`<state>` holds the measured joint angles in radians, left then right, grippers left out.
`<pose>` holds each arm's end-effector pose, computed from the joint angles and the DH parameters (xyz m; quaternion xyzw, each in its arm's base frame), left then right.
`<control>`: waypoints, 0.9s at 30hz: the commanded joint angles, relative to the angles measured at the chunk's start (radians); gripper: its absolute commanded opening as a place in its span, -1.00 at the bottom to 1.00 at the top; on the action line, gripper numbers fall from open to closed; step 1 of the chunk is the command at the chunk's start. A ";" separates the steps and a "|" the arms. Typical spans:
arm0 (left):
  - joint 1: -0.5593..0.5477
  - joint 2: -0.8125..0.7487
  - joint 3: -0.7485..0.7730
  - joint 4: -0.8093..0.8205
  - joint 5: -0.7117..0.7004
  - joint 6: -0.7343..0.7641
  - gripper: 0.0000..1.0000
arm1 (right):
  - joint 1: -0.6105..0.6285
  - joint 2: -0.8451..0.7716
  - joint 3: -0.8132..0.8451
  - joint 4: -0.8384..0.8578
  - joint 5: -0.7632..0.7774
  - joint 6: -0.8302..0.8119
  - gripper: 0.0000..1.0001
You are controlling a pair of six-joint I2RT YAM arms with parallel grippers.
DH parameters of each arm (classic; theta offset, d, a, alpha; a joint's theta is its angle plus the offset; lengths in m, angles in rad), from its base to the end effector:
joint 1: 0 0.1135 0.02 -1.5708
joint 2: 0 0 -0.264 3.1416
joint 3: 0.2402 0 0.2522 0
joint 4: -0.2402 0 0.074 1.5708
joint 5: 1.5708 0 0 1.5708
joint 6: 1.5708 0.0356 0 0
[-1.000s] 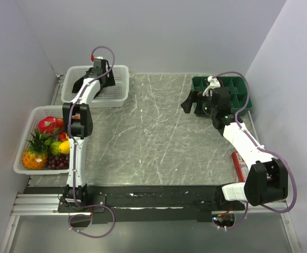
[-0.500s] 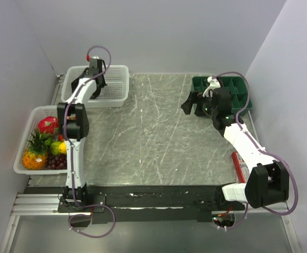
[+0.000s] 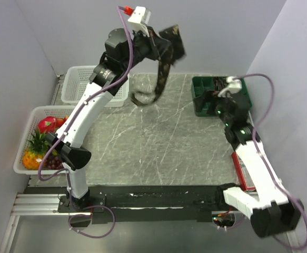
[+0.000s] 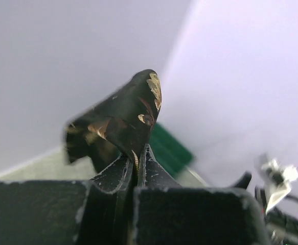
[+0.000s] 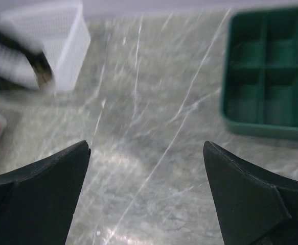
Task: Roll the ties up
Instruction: Pick up the tie from the bin, then place the tie at the center of the board.
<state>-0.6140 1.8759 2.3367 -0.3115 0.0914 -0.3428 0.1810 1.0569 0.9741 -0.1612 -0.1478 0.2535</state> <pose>0.3253 -0.2333 0.5443 0.1224 0.6411 -0.3750 0.6584 0.2403 0.0493 0.3565 -0.0170 0.7869 0.1892 0.5871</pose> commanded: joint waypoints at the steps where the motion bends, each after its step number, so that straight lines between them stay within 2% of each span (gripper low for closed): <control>1: 0.008 -0.048 -0.162 0.105 0.214 -0.127 -0.99 | -0.031 -0.205 -0.009 0.003 0.146 0.012 0.99; 3: 0.010 -0.104 -0.259 0.159 0.191 -0.151 -0.99 | -0.032 -0.289 -0.017 0.002 0.203 0.000 0.99; 6: 0.016 -0.202 -0.477 0.244 0.146 -0.195 -0.99 | -0.035 -0.363 -0.029 0.023 0.208 -0.008 0.99; 7: 0.023 -0.251 -0.634 0.277 0.148 -0.223 -0.99 | -0.034 -0.370 -0.031 0.023 0.182 -0.010 0.99; 8: 0.049 -0.273 -0.719 0.369 0.156 -0.258 -0.99 | -0.035 -0.371 -0.031 0.025 0.163 -0.013 0.99; 9: 0.065 -0.293 -0.808 0.408 0.189 -0.339 -0.99 | -0.035 -0.358 -0.032 0.025 0.134 -0.017 0.99; 10: 0.077 -0.323 -0.996 0.467 0.206 -0.381 -0.99 | -0.035 -0.345 -0.031 0.025 0.066 -0.017 0.99; 12: 0.105 -0.340 -1.165 0.602 0.231 -0.477 -0.99 | -0.032 -0.285 -0.034 0.011 -0.007 -0.022 0.99; 13: 0.114 -0.348 -1.298 0.624 0.226 -0.496 -0.98 | -0.032 -0.259 -0.035 -0.007 -0.041 -0.016 0.99; 14: 0.131 -0.357 -1.364 0.644 0.209 -0.518 -0.98 | -0.031 -0.235 -0.054 -0.011 -0.120 -0.007 0.99; 16: 0.145 -0.423 -1.549 0.742 0.132 -0.581 -0.98 | 0.004 -0.175 -0.089 0.000 -0.168 0.009 0.99; 19: 0.158 -0.551 -1.683 0.717 -0.011 -0.588 -0.98 | 0.104 -0.118 -0.159 -0.008 -0.118 0.003 0.99; 23: 0.158 -0.694 -1.751 0.592 -0.126 -0.549 -0.98 | 0.184 0.033 -0.170 -0.003 -0.093 0.023 0.99; 27: 0.161 -0.765 -1.803 0.568 -0.144 -0.545 -0.98 | 0.228 0.245 -0.097 -0.047 -0.035 0.015 0.99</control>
<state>-0.4549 1.1675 0.5598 0.2188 0.0311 -0.8783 0.3752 1.1481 0.7925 -0.1978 -0.2268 0.2642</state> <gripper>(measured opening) 0.036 0.993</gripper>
